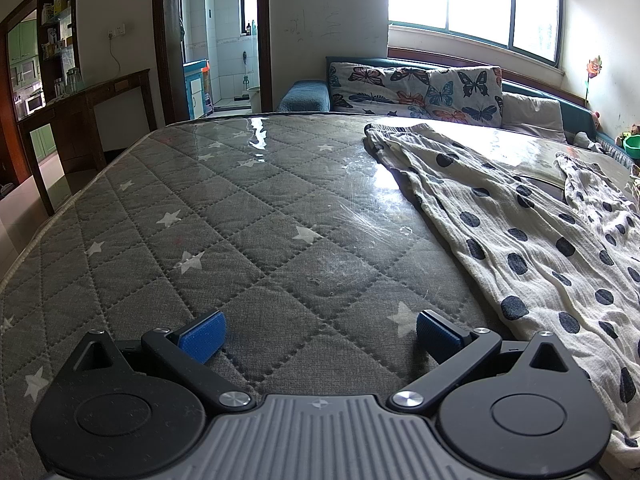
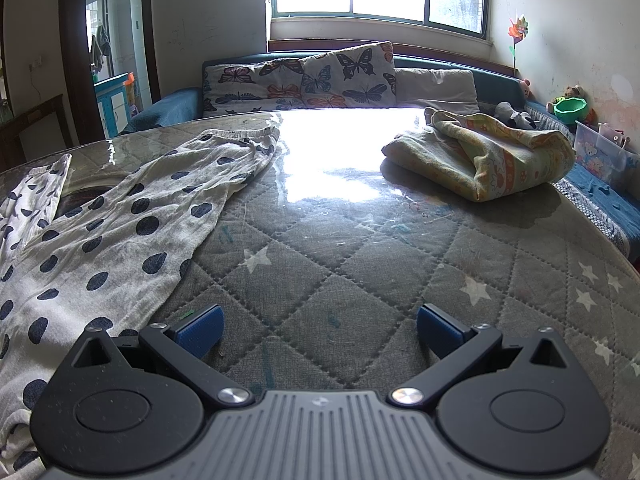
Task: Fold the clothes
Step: 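Move both grippers over the white polka-dot pants on the mattress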
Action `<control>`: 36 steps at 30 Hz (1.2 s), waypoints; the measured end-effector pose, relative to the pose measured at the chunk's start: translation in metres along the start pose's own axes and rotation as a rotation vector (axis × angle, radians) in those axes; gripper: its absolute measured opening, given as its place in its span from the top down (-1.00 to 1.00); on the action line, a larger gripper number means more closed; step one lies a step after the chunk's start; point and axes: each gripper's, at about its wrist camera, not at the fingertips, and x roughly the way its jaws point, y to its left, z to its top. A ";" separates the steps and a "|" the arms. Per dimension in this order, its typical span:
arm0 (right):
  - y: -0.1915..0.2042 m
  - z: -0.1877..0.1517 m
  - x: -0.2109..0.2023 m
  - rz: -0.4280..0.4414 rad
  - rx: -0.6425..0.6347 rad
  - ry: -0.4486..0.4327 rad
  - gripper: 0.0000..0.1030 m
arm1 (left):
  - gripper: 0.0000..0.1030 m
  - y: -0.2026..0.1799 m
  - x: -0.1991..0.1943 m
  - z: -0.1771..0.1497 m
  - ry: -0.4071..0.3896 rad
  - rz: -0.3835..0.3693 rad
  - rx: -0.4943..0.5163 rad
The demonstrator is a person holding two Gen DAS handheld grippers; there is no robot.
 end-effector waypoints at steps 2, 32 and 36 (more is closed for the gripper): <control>-0.001 0.000 0.000 0.001 0.001 0.000 -1.00 | -1.00 0.000 0.000 0.000 0.000 0.001 0.001; -0.002 0.001 0.003 0.008 0.006 0.005 -1.00 | -1.00 -0.050 -0.035 0.019 -0.021 -0.103 0.128; -0.003 0.002 0.002 0.008 0.011 0.007 -1.00 | -1.00 -0.071 -0.043 0.025 -0.017 -0.174 0.170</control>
